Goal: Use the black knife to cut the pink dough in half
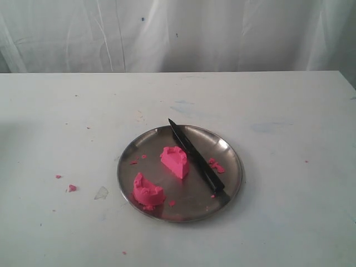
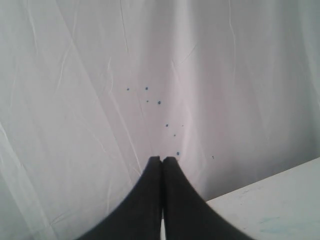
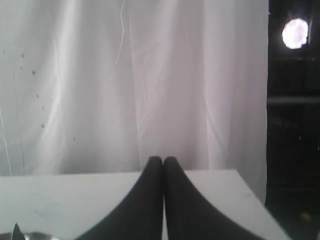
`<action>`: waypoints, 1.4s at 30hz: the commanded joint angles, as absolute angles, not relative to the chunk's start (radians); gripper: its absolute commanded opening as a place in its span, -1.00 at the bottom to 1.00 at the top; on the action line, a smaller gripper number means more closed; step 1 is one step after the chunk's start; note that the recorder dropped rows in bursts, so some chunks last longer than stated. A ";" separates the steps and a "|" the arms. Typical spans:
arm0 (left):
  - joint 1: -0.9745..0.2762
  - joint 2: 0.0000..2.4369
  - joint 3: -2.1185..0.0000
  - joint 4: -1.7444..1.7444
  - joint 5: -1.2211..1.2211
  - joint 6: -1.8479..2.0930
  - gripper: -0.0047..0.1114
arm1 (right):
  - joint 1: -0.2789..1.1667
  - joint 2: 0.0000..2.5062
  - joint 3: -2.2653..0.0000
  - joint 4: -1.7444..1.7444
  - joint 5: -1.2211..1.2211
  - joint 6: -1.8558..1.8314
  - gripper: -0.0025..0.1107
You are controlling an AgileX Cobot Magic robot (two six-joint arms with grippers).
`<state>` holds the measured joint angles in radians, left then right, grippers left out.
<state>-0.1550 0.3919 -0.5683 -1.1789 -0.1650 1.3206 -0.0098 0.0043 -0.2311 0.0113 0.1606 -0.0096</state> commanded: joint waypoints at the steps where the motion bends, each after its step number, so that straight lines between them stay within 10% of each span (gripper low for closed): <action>1: -0.161 0.385 -0.565 -1.193 -0.163 1.323 -0.92 | -0.030 0.000 -0.036 0.000 0.110 0.149 -0.96; 32: -0.159 0.383 -0.555 -1.193 -0.185 1.323 -0.92 | -0.030 0.000 0.000 -0.053 0.241 0.160 -0.96; 42: -0.032 0.384 -0.515 -1.033 0.256 1.355 -0.92 | -0.030 0.000 0.000 -0.053 0.239 0.160 -0.96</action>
